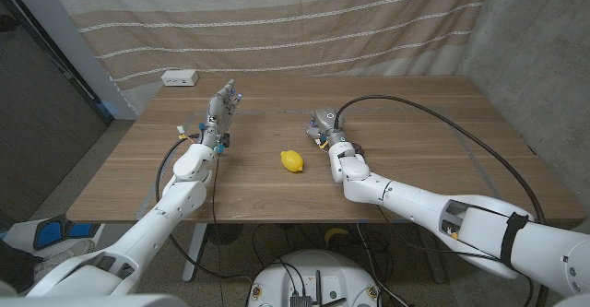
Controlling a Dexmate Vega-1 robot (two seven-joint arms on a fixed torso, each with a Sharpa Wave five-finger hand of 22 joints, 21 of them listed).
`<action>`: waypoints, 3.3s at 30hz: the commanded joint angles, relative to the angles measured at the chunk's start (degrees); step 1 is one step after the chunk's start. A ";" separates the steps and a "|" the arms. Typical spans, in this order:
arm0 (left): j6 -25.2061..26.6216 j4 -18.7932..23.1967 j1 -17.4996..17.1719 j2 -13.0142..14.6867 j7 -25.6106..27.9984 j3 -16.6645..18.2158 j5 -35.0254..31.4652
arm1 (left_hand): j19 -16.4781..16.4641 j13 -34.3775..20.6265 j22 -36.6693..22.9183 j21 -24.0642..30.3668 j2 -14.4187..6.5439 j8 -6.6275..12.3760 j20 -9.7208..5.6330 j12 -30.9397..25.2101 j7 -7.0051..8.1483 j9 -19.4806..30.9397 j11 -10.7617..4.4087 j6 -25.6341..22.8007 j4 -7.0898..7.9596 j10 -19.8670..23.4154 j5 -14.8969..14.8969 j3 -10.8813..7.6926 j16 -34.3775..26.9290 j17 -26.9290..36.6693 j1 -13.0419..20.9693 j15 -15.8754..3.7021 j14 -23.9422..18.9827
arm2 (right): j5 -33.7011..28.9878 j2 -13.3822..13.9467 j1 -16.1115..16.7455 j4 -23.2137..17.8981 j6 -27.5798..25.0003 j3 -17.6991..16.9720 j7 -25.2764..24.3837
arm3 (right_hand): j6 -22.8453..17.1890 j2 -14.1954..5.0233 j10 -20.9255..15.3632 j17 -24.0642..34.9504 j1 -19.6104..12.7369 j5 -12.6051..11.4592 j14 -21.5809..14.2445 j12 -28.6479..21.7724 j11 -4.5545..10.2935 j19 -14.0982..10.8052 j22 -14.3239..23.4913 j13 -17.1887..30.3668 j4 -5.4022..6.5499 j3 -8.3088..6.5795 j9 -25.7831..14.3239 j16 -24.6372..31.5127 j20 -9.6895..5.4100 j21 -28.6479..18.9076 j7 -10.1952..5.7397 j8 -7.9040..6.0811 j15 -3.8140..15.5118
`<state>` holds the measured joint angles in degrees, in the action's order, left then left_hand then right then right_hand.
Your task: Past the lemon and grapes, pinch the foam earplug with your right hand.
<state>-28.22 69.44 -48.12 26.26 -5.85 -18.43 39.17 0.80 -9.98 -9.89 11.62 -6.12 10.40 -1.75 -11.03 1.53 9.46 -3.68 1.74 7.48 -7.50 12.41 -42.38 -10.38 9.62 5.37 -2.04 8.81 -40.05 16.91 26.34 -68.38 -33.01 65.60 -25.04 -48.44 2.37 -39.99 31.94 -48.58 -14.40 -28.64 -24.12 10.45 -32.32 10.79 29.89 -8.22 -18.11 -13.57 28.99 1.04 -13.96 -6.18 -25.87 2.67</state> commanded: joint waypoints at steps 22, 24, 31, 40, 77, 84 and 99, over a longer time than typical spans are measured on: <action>-0.46 0.91 -0.74 0.43 0.28 0.38 -0.04 | -0.08 -0.11 -0.14 -0.35 -5.05 -0.16 -0.59 0.11 0.00 0.34 0.14 0.43 -0.50 -0.37 -0.34 -0.23 0.11 0.12 -0.03 -2.11 0.33 | 0.34 -1.28 -2.01 4.31 -0.74 2.79 2.65 | -3.29 -2.21 -0.59 0.60 -2.61 0.98 -0.40 -0.10 0.60 -0.23 0.18 1.19 -0.85 -1.18 0.20 -0.68 -0.68 -0.03 0.08 -1.89 9.50; -0.38 0.96 -0.78 0.43 0.39 0.41 -0.03 | -0.07 -0.11 -0.14 -0.36 -5.04 -0.16 -0.56 0.10 -0.01 0.34 0.13 0.43 -0.51 -0.36 -0.35 -0.22 0.10 0.12 -0.02 -2.12 0.33 | 0.43 -1.28 -2.06 4.40 -0.57 2.90 2.73 | -4.17 -2.53 -0.99 0.76 -3.64 1.14 -0.40 -0.26 1.03 -0.23 0.17 1.36 -1.23 -1.51 0.26 -0.68 -0.80 -0.03 0.25 -2.31 9.69; -0.38 1.04 -0.85 0.51 0.30 0.44 0.02 | -0.06 -0.11 -0.14 -0.36 -5.03 -0.17 -0.56 0.09 -0.03 0.34 0.20 0.46 -0.54 -0.34 -0.36 -0.21 0.11 0.12 0.00 -2.16 0.34 | 0.62 -1.14 -2.17 4.58 0.66 3.21 2.47 | -10.57 -4.37 -2.97 1.21 -8.57 2.24 -1.05 -1.02 1.44 -0.44 0.15 2.20 -1.97 -3.43 0.71 -0.92 -1.75 -0.13 0.71 -4.95 9.81; -0.41 1.12 -0.89 0.69 0.18 0.41 -0.11 | -0.01 -0.11 -0.13 -0.38 -4.98 -0.17 -0.54 0.07 -0.05 0.34 0.28 0.47 -0.63 -0.29 -0.38 -0.19 0.11 0.10 0.04 -2.17 0.34 | 0.40 -1.22 -2.00 4.91 1.17 3.14 0.99 | -12.79 -4.78 -4.52 1.61 -9.56 2.96 -2.14 -1.62 1.44 -0.85 0.16 2.57 -1.76 -3.68 1.02 -0.53 -2.24 -0.32 0.93 -5.78 9.77; -0.58 1.02 -0.59 0.70 -0.43 0.34 -0.03 | 0.06 -0.10 -0.12 -0.41 -4.95 -0.19 -0.45 0.14 -0.04 0.34 0.15 0.61 -1.29 -0.50 -0.46 -0.27 0.17 0.04 0.45 -2.07 0.40 | 3.26 -1.45 -0.28 9.06 10.43 -2.07 -16.91 | -14.29 -5.68 -7.93 1.40 -11.90 3.78 -4.59 -2.42 1.54 -2.07 0.13 2.98 -1.66 -5.09 1.66 -1.15 -2.76 -0.86 2.71 -6.27 10.01; -0.38 1.26 -0.58 0.70 -0.33 0.37 0.07 | 0.06 -0.10 -0.12 -0.41 -4.95 -0.17 -0.45 0.14 0.00 0.34 0.19 0.59 -1.37 -0.50 -0.48 -0.27 0.19 0.04 0.51 -2.12 0.44 | 3.90 -1.54 -0.07 9.10 11.32 -3.00 -19.40 | -14.68 -5.63 -8.36 1.25 -12.21 3.90 -5.11 -2.38 1.53 -2.20 0.12 2.90 -1.69 -5.38 1.74 -1.38 -2.70 -0.91 3.14 -6.44 9.89; -0.59 1.66 -0.64 0.79 -0.24 0.24 -0.30 | 0.08 -0.10 -0.12 -0.41 -4.93 -0.17 -0.48 0.13 0.00 0.34 0.21 0.62 -1.53 -0.51 -0.53 -0.23 0.17 0.05 0.62 -2.12 0.45 | 3.97 0.15 0.91 4.90 11.64 -5.32 -22.83 | -14.91 -5.47 -9.17 1.16 -12.61 4.01 -6.05 -2.46 1.50 -2.50 0.11 3.05 -1.67 -5.74 1.76 -1.65 -2.91 -1.04 3.54 -6.62 9.94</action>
<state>-28.70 70.75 -48.77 26.97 -6.09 -18.04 39.17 0.80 -9.98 -9.89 11.18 -6.12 10.40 -1.74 -11.03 1.53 9.46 -3.68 1.74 6.25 -7.50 12.08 -42.44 -10.38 9.62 5.37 -2.04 8.81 -36.29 15.90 26.56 -60.75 -21.94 62.05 -44.93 -62.84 -2.82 -47.83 33.18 -61.18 -10.37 -34.13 -26.34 11.26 -34.18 10.78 32.81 -9.79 -23.36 -11.53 27.71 -1.84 -14.64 -3.55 -32.06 3.16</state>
